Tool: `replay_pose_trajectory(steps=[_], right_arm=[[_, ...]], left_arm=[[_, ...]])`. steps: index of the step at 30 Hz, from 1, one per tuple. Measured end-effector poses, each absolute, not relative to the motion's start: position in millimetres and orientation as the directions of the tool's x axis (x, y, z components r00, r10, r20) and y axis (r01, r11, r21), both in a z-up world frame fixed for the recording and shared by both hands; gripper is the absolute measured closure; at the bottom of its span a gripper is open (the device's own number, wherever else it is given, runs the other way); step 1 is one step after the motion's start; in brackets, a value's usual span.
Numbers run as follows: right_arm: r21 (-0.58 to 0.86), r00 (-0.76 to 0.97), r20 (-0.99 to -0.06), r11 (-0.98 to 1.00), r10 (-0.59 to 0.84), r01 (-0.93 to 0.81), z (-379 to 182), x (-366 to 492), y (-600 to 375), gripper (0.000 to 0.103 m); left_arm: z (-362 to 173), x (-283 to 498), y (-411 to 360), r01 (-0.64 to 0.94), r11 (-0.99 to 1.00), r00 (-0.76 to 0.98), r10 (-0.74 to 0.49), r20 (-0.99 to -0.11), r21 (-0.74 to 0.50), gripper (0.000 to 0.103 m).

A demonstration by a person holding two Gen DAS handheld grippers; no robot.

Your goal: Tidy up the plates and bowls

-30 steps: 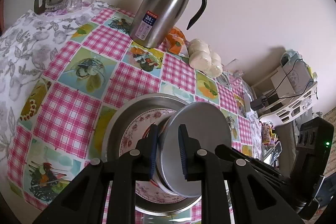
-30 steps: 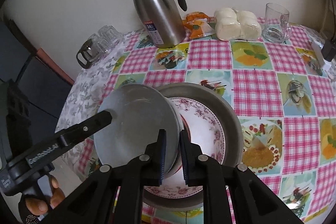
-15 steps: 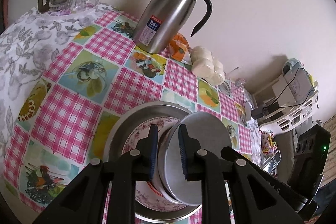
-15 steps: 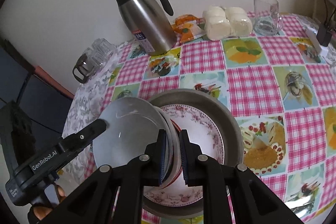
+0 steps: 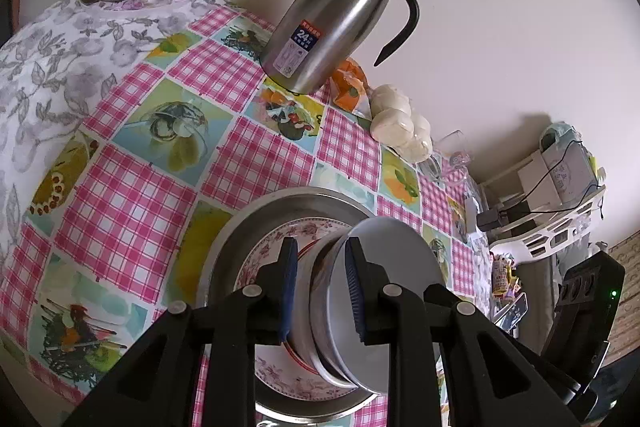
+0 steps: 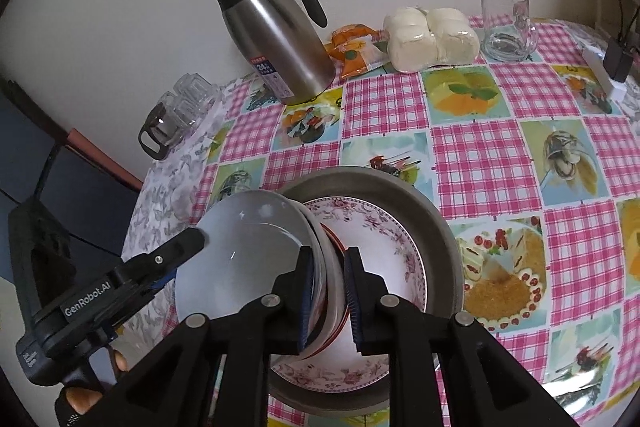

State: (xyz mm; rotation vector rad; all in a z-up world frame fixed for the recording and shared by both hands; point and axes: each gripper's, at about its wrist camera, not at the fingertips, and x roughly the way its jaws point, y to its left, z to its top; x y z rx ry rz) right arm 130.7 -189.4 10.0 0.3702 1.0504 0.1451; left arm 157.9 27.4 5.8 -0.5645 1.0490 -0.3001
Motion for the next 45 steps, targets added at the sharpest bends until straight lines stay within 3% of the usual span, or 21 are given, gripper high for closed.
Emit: replay_pose_trajectory(steps=[3, 6, 7, 9, 11, 14, 22, 24, 41, 45], right_arm=[[0.35, 0.498, -0.821, 0.935, 0.278, 0.054, 13.7, 129.1, -188.7, 0.085], [0.329, 0.501, -0.825, 0.943, 0.26, 0.053, 17.4, 128.5, -188.4, 0.082], [0.316, 0.504, -0.828, 0.947, 0.246, 0.057, 18.8, 128.0, -188.9, 0.078], [0.28, 0.514, -0.833, 0.957, 0.206, 0.07, 22.2, 126.7, -189.9, 0.056], [0.257, 0.522, -0.834, 0.963, 0.179, 0.081, 24.7, 125.5, -191.9, 0.046], [0.232, 0.526, -0.837, 0.968, 0.15, 0.093, 26.2, 125.7, -194.5, 0.037], [0.191, 0.549, -0.829, 0.978, 0.111, 0.09, 29.0, 125.5, -195.2, 0.012], [0.183, 0.556, -0.824, 0.979, 0.105, 0.086, 30.5, 124.5, -193.5, 0.001], [0.136, 0.577, -0.816, 0.983, 0.04, 0.124, 19.2, 65.7, -197.6, 0.0], [0.126, 0.592, -0.806, 0.981, 0.016, 0.145, 18.6, 46.6, -203.9, 0.0]], left_arm=[[10.6, 155.3, 28.0, -0.02, 0.83, 0.478, -0.481, -0.735, -0.557, 0.075], [18.5, 151.6, 27.2, -0.007, 0.851, 0.493, -0.453, -0.742, -0.525, 0.056], [21.8, 150.2, 26.6, 0.0, 0.861, 0.501, -0.44, -0.746, -0.508, 0.051], [26.5, 148.4, 24.6, 0.009, 0.882, 0.512, -0.409, -0.756, -0.471, 0.046], [28.2, 147.6, 22.9, 0.005, 0.902, 0.516, -0.371, -0.772, -0.431, 0.036], [27.3, 148.5, 21.9, -0.016, 0.933, 0.517, -0.299, -0.802, -0.358, 0.023], [27.8, 147.7, 27.9, -0.048, 0.964, 0.555, -0.191, -0.81, -0.26, 0.007], [28.4, 146.9, 27.9, -0.054, 0.969, 0.56, -0.172, -0.81, -0.243, 0.001], [28.4, 94.4, 16.6, -0.006, 0.987, 0.608, -0.123, -0.785, -0.159, 0.001], [25.3, 75.8, 17.4, -0.037, 0.993, 0.606, -0.065, -0.793, -0.109, 0.001]])
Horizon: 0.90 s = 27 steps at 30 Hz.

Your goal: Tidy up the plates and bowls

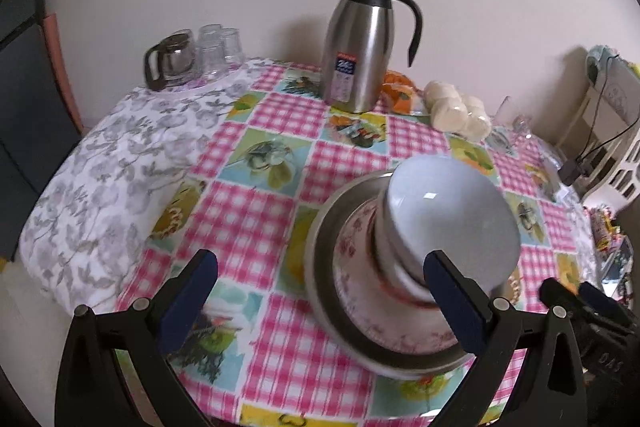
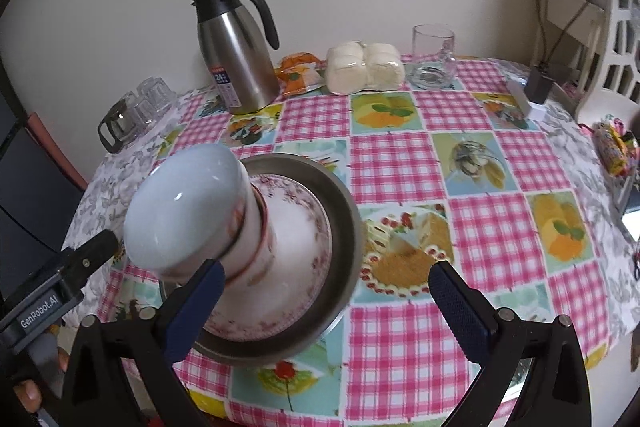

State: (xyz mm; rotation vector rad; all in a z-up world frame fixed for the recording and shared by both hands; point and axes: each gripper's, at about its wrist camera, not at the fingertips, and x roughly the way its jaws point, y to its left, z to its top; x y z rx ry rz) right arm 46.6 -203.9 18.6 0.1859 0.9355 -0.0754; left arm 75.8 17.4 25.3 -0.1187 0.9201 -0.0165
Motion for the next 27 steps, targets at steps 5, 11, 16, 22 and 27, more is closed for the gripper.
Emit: replay_pose_trajectory(steps=[5, 11, 16, 22, 27], right_arm=[[0.1, 0.585, -0.811, 0.981, -0.015, 0.163, 9.2, 27.2, -207.7, 0.0], [0.076, 0.564, -0.825, 0.984, -0.03, 0.164, -7.2, 7.7, -207.0, 0.0], [0.053, 0.56, -0.827, 0.986, -0.046, 0.158, -15.1, -6.3, -204.6, 0.0], [0.026, 0.552, -0.831, 0.988, -0.064, 0.154, -24.3, -20.7, -204.2, 0.0], [0.019, 0.548, -0.834, 0.988, -0.069, 0.152, -29.9, -29.5, -205.2, 0.0]], left_arm=[[18.5, 52.9, 13.9, -0.024, 0.999, 0.606, -0.019, -0.795, -0.043, 0.001], [1.0, 32.4, 10.0, 0.001, 1.0, 0.555, -0.014, -0.832, -0.016, 0.001], [-9.6, 20.4, 8.2, 0.011, 1.0, 0.53, 0.005, -0.848, 0.012, 0.001], [-19.5, 10.7, 6.4, 0.024, 0.999, 0.503, 0.017, -0.864, 0.034, 0.001], [-23.4, 6.0, 5.3, 0.03, 0.999, 0.486, 0.021, -0.873, 0.041, 0.001]])
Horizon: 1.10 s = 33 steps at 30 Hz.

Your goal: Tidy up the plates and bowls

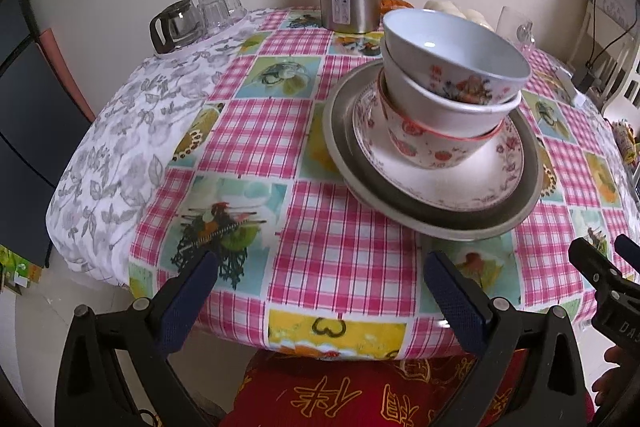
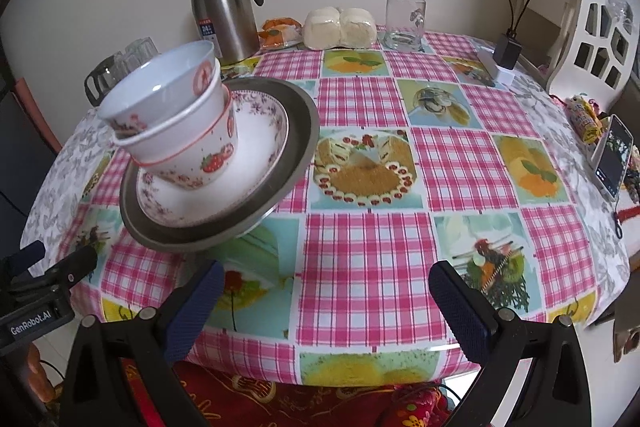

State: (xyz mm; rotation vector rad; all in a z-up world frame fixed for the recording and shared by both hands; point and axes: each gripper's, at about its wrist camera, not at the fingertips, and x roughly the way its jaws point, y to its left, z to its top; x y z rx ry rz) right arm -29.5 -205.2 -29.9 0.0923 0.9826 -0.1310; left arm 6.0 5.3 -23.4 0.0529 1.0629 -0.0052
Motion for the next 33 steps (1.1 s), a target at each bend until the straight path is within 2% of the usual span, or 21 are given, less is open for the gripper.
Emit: replay_pose_trajectory(steps=[33], right_arm=[[0.025, 0.541, -0.839, 0.987, -0.066, 0.159, -33.8, -47.8, -212.4, 0.0]], left_arm=[[-28.5, -3.6, -3.3, 0.052, 0.996, 0.449, 0.036, -0.893, 0.067, 0.001]])
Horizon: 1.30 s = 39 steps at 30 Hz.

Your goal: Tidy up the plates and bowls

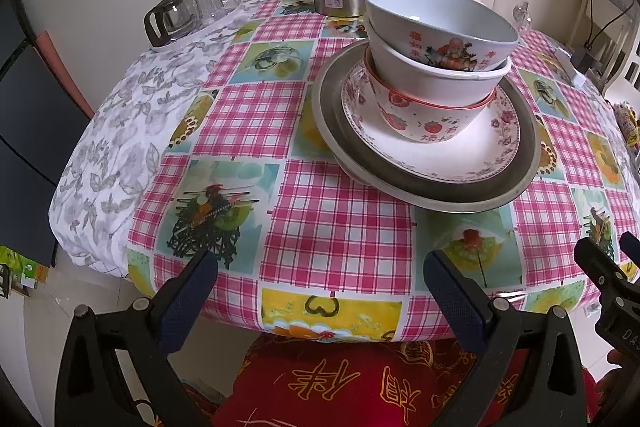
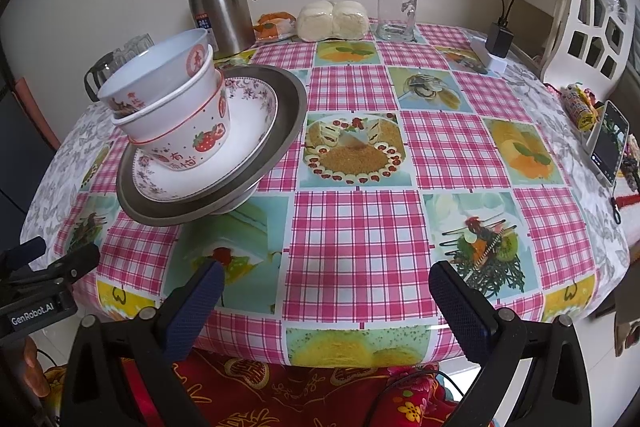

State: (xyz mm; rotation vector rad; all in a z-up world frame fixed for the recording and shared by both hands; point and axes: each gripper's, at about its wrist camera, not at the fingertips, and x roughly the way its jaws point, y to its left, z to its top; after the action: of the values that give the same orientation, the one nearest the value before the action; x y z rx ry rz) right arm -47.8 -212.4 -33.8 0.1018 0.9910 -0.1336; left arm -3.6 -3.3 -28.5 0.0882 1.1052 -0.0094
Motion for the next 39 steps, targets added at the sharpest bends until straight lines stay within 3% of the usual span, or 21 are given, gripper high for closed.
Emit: replay_pose_trajectory(steps=[39], right_arm=[[0.015, 0.531, -0.844, 0.988, -0.07, 0.154, -37.1, -44.4, -213.7, 0.0]], left_arm=[[-30.5, 0.4, -2.0, 0.051, 0.997, 0.439, 0.028, -0.898, 0.056, 0.001]])
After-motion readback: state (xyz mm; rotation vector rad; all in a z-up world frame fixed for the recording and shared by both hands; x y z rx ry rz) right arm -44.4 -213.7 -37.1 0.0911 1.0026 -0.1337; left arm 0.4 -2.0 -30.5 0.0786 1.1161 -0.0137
